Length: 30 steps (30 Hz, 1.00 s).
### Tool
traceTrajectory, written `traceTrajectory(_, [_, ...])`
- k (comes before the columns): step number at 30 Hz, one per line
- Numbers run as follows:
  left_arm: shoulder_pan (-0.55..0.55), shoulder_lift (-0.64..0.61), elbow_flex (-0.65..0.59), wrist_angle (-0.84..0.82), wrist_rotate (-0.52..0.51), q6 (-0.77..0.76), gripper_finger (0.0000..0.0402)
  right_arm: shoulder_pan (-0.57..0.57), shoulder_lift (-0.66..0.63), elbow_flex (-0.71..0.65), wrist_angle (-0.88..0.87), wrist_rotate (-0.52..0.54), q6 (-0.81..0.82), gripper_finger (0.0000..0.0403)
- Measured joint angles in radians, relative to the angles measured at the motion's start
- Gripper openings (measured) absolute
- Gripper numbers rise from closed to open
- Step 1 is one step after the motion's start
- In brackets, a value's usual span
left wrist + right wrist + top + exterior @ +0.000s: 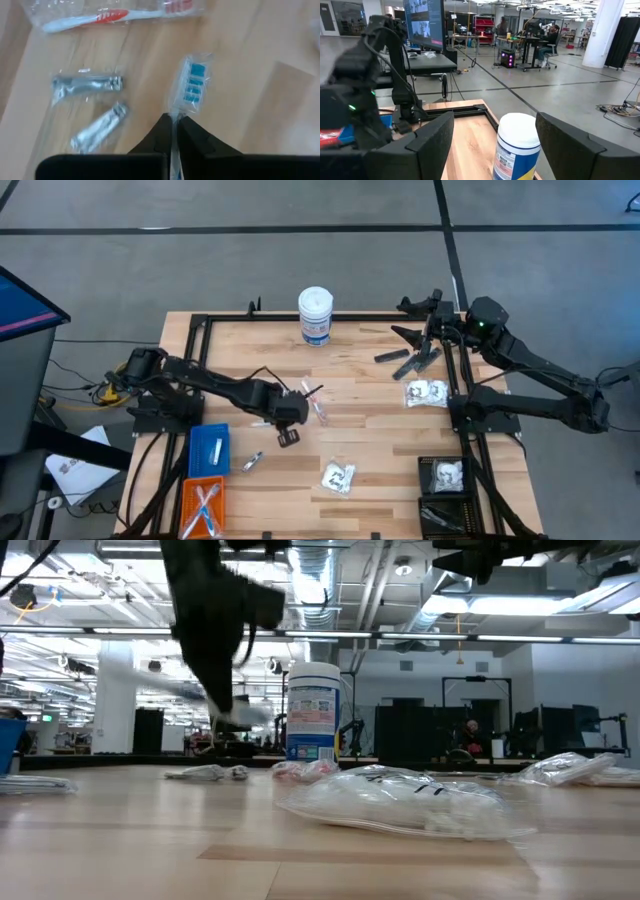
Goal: Pick & Place Travel size toiletries
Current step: Put the blue toothbrush into the orange bin
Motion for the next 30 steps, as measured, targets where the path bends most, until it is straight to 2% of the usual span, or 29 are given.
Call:
traceTrajectory(5, [-0.068,0.0,0.142,-0.232,-0.002,-0.161,0.0008,0.0,0.0,0.0,0.0,0.0,0.0,0.0276])
traceTrajectory(9, [-0.143,0.0,0.216,-0.427,0.002,-0.349,0.0007,0.0,0.0,0.0,0.0,0.0,0.0,0.0276])
traceTrajectory(15, [-0.288,0.0,0.271,-0.66,0.138,-0.699,0.0007,0.0,0.0,0.0,0.002,0.0,0.001,0.0276])
traceTrajectory(21, [-0.441,0.0,0.273,-0.698,0.305,-0.983,0.0007,0.0,0.0,0.0,0.005,0.0,0.003,0.0276])
traceTrajectory(25, [-0.537,0.0,0.273,-0.698,0.339,-1.157,0.0009,0.0,0.0,0.0,0.005,0.0,0.003,0.0276])
traceTrajectory(30, [-0.646,0.0,0.273,-0.679,0.333,-1.4,0.0008,0.0,0.0,0.0,0.022,0.0,0.002,0.0276])
